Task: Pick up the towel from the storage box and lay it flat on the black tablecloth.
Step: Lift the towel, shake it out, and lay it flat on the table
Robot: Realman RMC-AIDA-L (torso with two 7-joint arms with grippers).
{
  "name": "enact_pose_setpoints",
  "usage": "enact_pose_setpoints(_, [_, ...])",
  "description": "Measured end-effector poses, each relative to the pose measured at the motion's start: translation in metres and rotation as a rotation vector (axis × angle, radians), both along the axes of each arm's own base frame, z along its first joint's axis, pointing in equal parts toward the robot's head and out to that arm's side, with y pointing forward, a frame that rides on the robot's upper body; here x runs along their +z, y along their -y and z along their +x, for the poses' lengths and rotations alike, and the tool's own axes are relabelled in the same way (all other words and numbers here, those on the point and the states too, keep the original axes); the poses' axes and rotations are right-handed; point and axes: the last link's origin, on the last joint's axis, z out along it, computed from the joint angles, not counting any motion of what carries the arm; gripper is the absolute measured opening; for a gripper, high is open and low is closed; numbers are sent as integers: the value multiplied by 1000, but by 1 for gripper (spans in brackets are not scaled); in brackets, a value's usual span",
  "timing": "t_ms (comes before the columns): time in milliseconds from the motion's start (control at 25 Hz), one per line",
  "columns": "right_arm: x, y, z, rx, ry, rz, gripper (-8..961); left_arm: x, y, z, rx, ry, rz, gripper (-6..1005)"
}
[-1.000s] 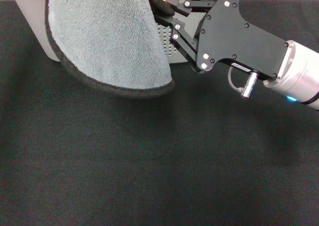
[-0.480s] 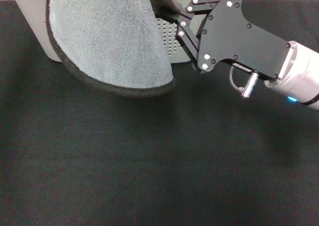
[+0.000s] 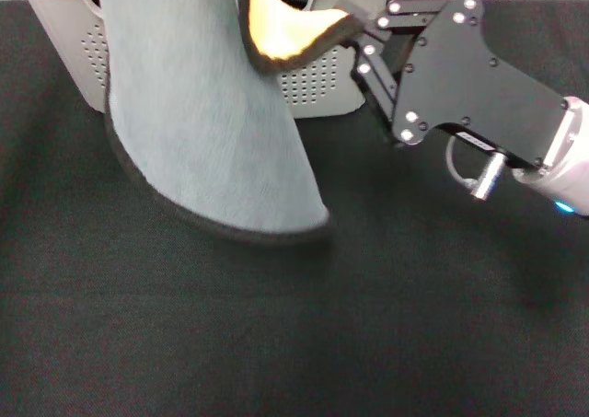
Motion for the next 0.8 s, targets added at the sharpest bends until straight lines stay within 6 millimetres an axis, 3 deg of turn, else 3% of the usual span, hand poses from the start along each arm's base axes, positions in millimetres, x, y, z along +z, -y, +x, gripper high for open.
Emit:
enact_pose_setpoints(280, [21,8,6,-32,-76,63,10,-39,8,-38,119,-116,14,41])
enact_pose_setpoints(800, [44,15,-8,-9,-169,92,12,-84,26,-69,165,-243,-9,45])
